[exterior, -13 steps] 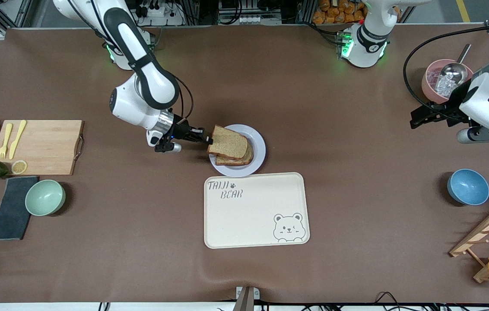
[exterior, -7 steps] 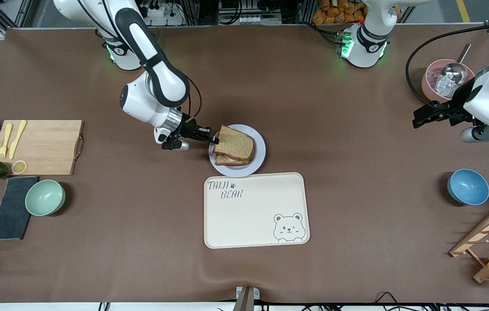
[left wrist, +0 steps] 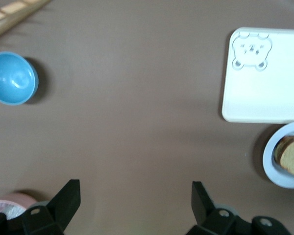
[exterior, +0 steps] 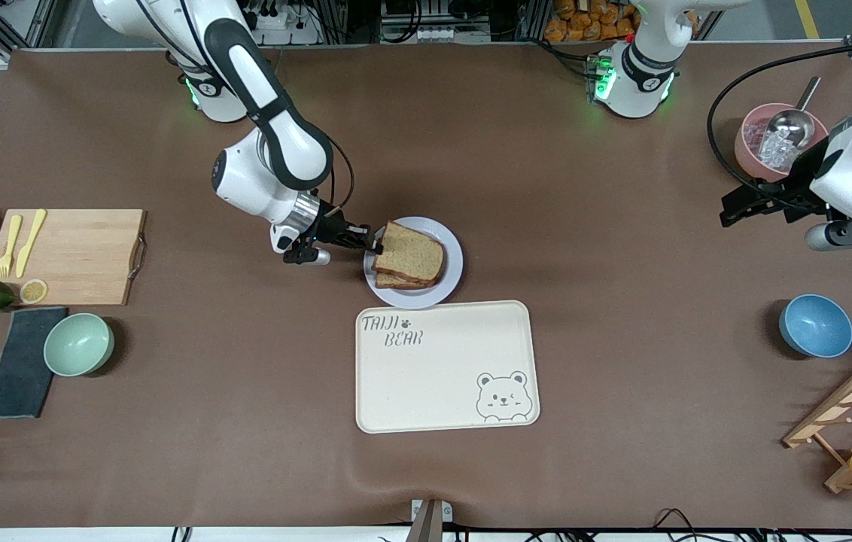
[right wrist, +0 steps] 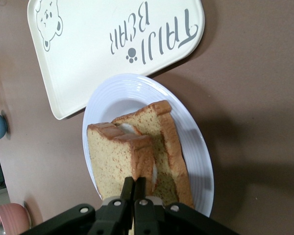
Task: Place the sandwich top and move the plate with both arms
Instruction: 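Lower the bread onto the egg toast and open the right gripper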
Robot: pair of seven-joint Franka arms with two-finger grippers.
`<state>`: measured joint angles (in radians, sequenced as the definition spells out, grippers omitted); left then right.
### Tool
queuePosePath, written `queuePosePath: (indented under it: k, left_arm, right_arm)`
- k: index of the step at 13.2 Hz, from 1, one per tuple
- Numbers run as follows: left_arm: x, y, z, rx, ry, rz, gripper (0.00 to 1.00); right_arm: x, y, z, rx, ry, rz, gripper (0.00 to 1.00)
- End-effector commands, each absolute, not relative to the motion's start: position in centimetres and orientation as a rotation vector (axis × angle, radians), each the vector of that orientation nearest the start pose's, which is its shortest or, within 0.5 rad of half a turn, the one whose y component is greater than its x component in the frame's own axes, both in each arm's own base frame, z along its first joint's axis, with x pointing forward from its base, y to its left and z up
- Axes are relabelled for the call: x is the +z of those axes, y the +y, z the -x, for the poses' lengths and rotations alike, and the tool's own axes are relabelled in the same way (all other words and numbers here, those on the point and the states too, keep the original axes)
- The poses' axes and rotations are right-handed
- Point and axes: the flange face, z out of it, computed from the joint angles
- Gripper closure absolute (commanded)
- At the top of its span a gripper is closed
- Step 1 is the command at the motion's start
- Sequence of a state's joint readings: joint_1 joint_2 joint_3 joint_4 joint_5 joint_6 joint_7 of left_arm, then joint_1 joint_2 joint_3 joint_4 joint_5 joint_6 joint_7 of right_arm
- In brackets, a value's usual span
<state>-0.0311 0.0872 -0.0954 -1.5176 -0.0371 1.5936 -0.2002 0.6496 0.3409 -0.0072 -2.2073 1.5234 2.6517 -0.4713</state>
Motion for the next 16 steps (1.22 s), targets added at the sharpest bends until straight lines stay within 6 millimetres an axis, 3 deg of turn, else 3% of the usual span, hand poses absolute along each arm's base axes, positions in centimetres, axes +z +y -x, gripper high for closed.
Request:
queuePosePath:
  k: [1, 2, 7, 11, 14, 16]
  left_arm:
    - [59.6, -8.9, -58.9, -0.026, -0.120, 3.206, 0.00]
    - [59.5, -9.1, -59.0, -0.035, -0.123, 3.209, 0.00]
    - [57.9, -10.0, -60.3, -0.050, -0.124, 3.250, 0.00]
    - [56.7, -10.9, -60.5, -0.030, -0.110, 3.263, 0.00]
    - [55.7, -11.0, -60.9, -0.030, -0.112, 3.264, 0.00]
    - [55.3, -12.3, -60.9, -0.038, -0.145, 3.265, 0.00]
  right_arm:
    - [22.0, 30.8, -45.5, -0.029, 0.338, 2.377, 0.79]
    - [21.9, 30.7, -45.6, -0.029, 0.340, 2.378, 0.65]
    - [22.2, 30.5, -46.0, -0.037, 0.346, 2.371, 0.64]
    - [22.7, 29.9, -46.7, -0.052, 0.361, 2.361, 0.54]
    - [23.3, 28.5, -47.8, -0.068, 0.372, 2.352, 0.58]
    - [23.6, 27.7, -48.7, -0.069, 0.347, 2.357, 0.59]
